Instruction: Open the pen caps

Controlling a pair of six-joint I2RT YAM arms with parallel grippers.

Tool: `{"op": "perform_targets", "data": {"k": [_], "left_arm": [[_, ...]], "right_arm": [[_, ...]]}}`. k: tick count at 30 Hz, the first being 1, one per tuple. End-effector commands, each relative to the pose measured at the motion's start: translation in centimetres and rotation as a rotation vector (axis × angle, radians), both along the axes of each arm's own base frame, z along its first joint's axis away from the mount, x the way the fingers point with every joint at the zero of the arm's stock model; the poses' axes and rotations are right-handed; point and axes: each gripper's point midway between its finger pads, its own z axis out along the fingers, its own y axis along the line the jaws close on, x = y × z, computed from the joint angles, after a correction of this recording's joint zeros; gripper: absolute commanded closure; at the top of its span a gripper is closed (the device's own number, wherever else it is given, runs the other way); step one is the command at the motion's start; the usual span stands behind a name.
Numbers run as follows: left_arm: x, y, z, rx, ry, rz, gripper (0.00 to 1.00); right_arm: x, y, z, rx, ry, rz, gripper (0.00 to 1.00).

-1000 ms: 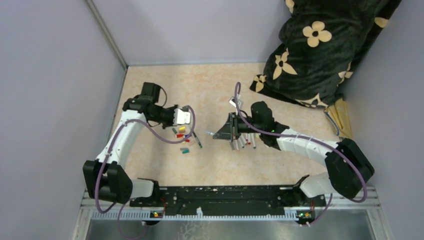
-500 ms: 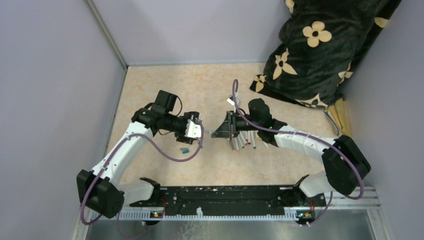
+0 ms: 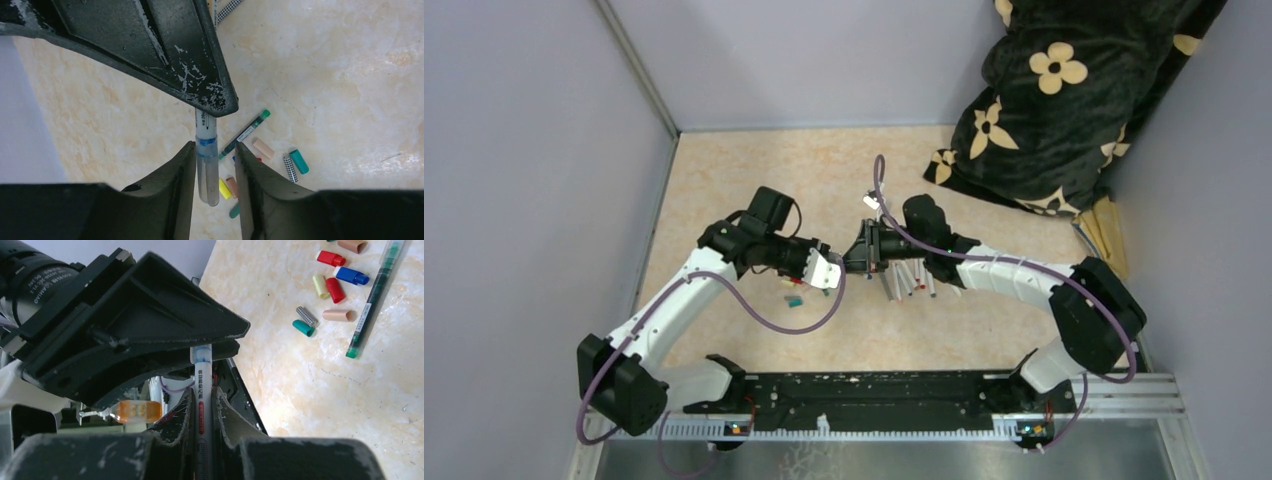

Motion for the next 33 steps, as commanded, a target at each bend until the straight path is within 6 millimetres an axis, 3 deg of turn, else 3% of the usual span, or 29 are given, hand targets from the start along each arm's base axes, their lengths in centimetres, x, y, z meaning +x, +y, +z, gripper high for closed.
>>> {"op": "perform_targets", "data": {"k": [1,2,5,7,11,17,23,31,33], "left_arm": [[0.2,0.0,0.4,0.041,-0.066,-0.031,0.66],[0.2,0.0,0.5,0.042,-0.075,-0.035,0.76],[0.2,0.3,0.6,0.064,-0.106,-0.056,1.0],[0.1,0.6,0.4,0.09,-0.141,-0.076,1.0],[0.1,0.8,0.7,0.107,-0.193,-0.096,1.0],[0.5,0.3,1.2,0.087,-0.185,-0.065,1.0],[1.6,0.8,1.2,0.095,-0.219,-0.002,1.0],[0.4,1.0,1.1,0.075,-0.137,0.043,1.0],[-0.2,0.6,1.3,0.049,-0.079,0.051,0.88]], "right_arm": [[0.5,1.0,2.1,0.036,-0.018,-0.018,1.0],[0.4,1.1,1.9,0.024,-0.013,-0.014,1.0],[0.3,1.0,1.5,-0.008,-0.009,-0.014,0.69],[0.2,0.8,1.1,-0.041,-0.012,-0.005,0.6],[0.4,0.8,1.3,-0.077,-0.024,0.009,0.58],[0.0,1.1,2.3,-0.026,-0.027,0.031,0.66],[-1.3,1.7,2.6,0.01,-0.027,0.092,0.67],[-2.3,1.1,2.7,0.022,-0.074,0.136,1.0],[-2.2,0.9,2.6,0.005,-0.113,0.144,1.0]]}}
